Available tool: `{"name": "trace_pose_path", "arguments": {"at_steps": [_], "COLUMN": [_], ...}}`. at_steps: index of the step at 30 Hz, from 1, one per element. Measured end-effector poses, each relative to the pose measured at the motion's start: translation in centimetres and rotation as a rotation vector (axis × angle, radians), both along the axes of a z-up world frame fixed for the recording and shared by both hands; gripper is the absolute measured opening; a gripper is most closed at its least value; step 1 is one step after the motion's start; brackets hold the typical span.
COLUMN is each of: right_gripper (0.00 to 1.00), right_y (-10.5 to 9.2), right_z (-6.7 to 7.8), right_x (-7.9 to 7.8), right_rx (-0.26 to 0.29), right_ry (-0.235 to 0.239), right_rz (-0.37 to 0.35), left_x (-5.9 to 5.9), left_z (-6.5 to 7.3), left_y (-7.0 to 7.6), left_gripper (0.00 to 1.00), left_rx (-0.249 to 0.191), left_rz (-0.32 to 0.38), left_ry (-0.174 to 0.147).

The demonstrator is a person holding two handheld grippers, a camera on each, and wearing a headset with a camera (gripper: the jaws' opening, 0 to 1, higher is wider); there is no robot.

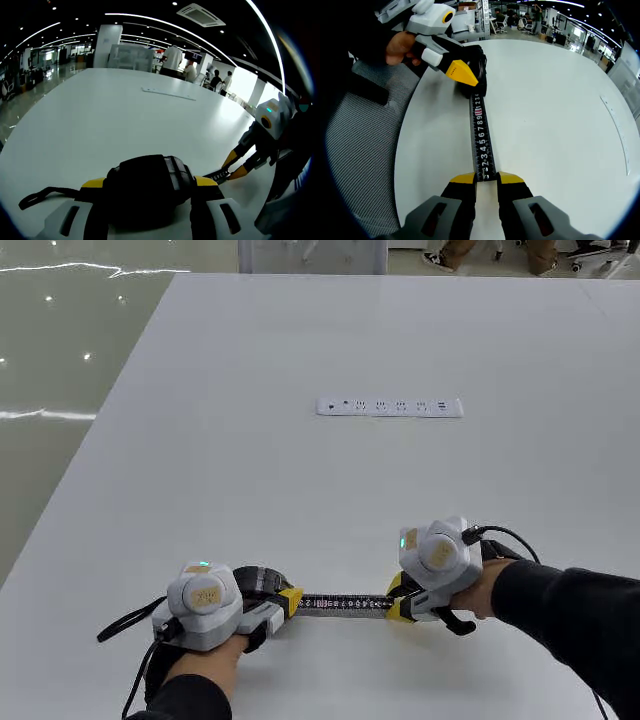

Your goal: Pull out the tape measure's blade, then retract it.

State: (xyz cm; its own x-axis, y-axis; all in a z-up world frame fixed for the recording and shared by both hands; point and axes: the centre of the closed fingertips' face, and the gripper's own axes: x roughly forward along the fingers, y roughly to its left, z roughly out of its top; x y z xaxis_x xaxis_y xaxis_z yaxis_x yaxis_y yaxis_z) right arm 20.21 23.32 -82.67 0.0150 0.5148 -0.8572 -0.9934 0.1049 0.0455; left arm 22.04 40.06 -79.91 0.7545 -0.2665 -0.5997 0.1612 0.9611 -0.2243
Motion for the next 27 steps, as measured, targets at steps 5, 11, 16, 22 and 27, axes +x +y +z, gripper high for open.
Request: {"name": "trace_pose_path", "arguments": {"at_steps": [5, 11, 16, 22, 27], "right_gripper": [0.12, 0.12, 0.12, 0.12, 0.12], "right_y": [0.4, 0.6, 1.0, 1.5, 2.0], "right_z": [0.0, 0.1, 0.1, 0.1, 0.0], "right_x": [0.0, 0.0, 0.0, 0.0, 0.0], "right_rx": [0.004, 0.010, 0.016, 0.021, 0.028], "right_ry": [0.004, 0.005, 0.004, 0.004, 0.005], "right_rz": [-0.003, -0.006, -0.006, -0.003, -0.001], "left_x": [0.0, 0.0, 0.0, 0.0, 0.0], "left_z": [0.0, 0.0, 0.0, 0.0, 0.0], "left_y": [0.0, 0.0, 0.1, 0.1, 0.1], "left_gripper": [0.61, 0.61, 0.61, 0.61, 0.61], "left_rx": [-0.005, -0.006, -0.010, -0.011, -0.013], "left_rz": [0.004, 0.001, 0.000, 0.000, 0.000], "left_ry": [-0.002, 0.000, 0.002, 0.002, 0.004]}}
